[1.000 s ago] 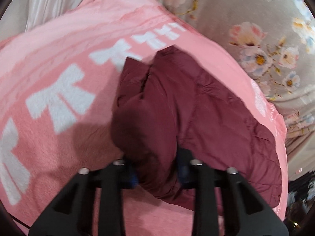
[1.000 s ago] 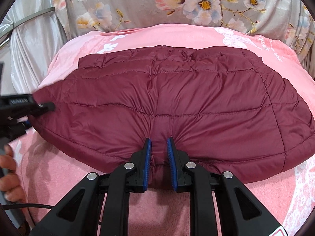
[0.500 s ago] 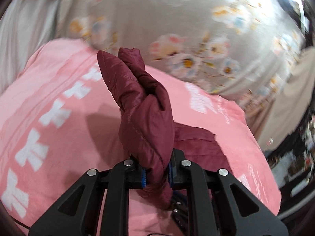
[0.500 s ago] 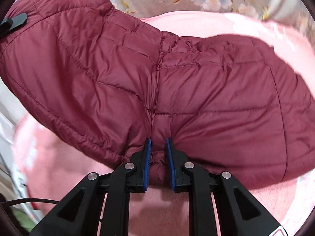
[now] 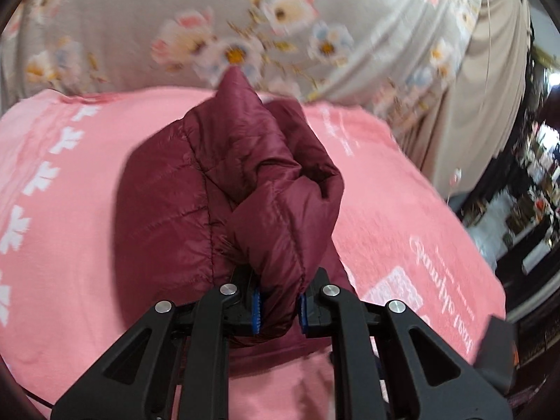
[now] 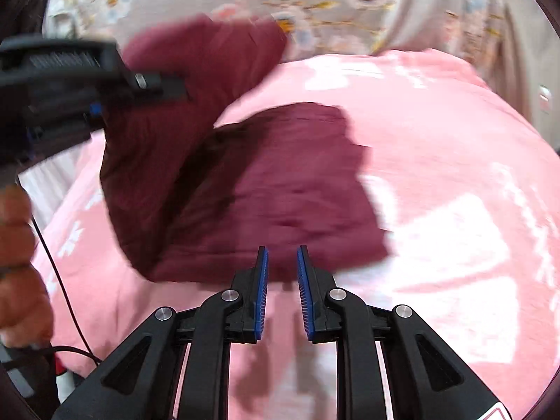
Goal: Fold large clothes
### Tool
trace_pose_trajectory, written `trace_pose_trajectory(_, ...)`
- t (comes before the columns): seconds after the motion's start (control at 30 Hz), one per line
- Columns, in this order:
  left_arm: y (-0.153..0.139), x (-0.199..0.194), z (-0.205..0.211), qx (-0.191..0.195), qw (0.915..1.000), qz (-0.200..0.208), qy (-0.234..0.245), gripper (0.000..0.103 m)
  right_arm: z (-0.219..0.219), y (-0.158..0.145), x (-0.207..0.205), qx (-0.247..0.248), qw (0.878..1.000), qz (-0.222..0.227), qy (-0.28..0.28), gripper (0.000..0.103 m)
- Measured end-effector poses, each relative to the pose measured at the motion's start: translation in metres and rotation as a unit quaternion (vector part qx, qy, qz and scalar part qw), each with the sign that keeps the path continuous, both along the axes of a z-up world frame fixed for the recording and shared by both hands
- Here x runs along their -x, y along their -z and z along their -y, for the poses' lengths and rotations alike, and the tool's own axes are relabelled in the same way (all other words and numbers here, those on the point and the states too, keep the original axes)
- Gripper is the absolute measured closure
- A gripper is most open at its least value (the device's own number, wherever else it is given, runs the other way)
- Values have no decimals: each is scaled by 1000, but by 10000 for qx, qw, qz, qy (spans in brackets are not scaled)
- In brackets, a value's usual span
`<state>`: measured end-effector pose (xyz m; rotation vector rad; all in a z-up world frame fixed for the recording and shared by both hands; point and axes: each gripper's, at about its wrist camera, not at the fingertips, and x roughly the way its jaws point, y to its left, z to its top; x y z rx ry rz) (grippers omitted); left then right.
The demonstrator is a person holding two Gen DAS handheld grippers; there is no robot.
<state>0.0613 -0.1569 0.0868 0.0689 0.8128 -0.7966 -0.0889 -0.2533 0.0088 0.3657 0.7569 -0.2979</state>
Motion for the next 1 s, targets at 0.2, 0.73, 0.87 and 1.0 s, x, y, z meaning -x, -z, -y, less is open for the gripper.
trace_pose_trajectory(0.2, 63, 10, 57, -709, 9971, -267, 114, 89, 36, 20, 28, -128, 9989, -148, 430, 85)
trace_pose_trajectory(0.73, -51, 6, -41, 668, 9904, 649, -1018, 20, 43, -37, 15, 319, 9963, 765, 235, 51)
trace_pose_trajectory(0.87, -46, -37, -67, 223, 9773, 637, -2007, 20, 34, -63, -21, 308, 9943, 1014, -77, 40)
trace_pose_trajectory(1.0, -27, -64, -92, 73, 9683, 344, -2474, 20, 29, -65, -68, 468, 9961, 722, -187, 35)
